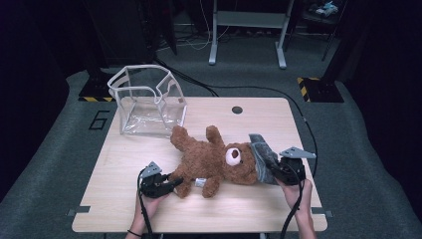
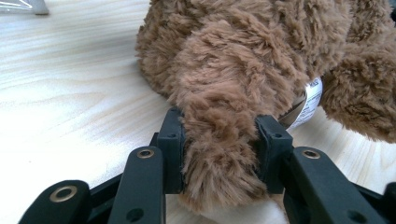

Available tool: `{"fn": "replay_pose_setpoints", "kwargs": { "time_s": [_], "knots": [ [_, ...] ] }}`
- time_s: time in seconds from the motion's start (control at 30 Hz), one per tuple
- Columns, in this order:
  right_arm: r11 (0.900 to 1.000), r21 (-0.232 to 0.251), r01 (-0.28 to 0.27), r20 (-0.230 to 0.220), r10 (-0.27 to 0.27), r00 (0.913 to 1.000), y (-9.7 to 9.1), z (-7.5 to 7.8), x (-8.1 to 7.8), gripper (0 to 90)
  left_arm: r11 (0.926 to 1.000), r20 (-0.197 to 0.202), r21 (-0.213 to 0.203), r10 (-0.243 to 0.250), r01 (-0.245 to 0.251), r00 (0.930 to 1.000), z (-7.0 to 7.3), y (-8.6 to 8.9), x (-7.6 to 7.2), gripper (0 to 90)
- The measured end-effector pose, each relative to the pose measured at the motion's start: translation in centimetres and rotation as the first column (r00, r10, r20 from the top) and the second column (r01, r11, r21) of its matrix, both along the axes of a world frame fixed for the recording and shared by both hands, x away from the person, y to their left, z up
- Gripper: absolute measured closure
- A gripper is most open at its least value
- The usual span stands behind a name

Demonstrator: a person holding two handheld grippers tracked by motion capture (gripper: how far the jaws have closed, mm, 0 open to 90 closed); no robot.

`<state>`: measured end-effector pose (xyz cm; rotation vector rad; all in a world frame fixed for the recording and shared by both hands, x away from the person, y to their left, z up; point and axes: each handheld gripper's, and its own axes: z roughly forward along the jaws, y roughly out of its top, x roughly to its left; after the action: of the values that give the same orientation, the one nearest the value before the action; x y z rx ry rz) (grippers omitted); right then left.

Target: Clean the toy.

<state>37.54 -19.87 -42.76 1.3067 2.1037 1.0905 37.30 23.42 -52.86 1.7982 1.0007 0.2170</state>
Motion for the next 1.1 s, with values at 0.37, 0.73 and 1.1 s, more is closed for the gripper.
{"fn": "replay_pose_setpoints", "kwargs": {
  "time_s": [0.37, 0.73, 1.1],
  "knots": [
    [0.987, -0.004, -0.16, 0.044, 0.161, 0.9861, 5.6, 2.6, 1.1, 78.4, 0.9998, 0.018, 0.013, -0.013, 0.013, 0.9998, 0.2, -0.2, 0.1, 63.5],
    [0.9446, -0.043, -0.325, 0.026, 0.327, 0.9448, 12.1, 3.1, 1.5, 78.4, 0.9994, 0.047, 0.035, -0.008, 0.006, 0.9989, 1.4, -0.6, 0.3, 68.5],
    [0.8846, -0.077, -0.46, -0.009, 0.461, 0.8876, 17.9, 2.5, 2.0, 78.1, 0.9982, 0.068, 0.061, -0.008, 0.004, 0.9977, 3.0, -1.0, 0.7, 70.6]
  ]
}}
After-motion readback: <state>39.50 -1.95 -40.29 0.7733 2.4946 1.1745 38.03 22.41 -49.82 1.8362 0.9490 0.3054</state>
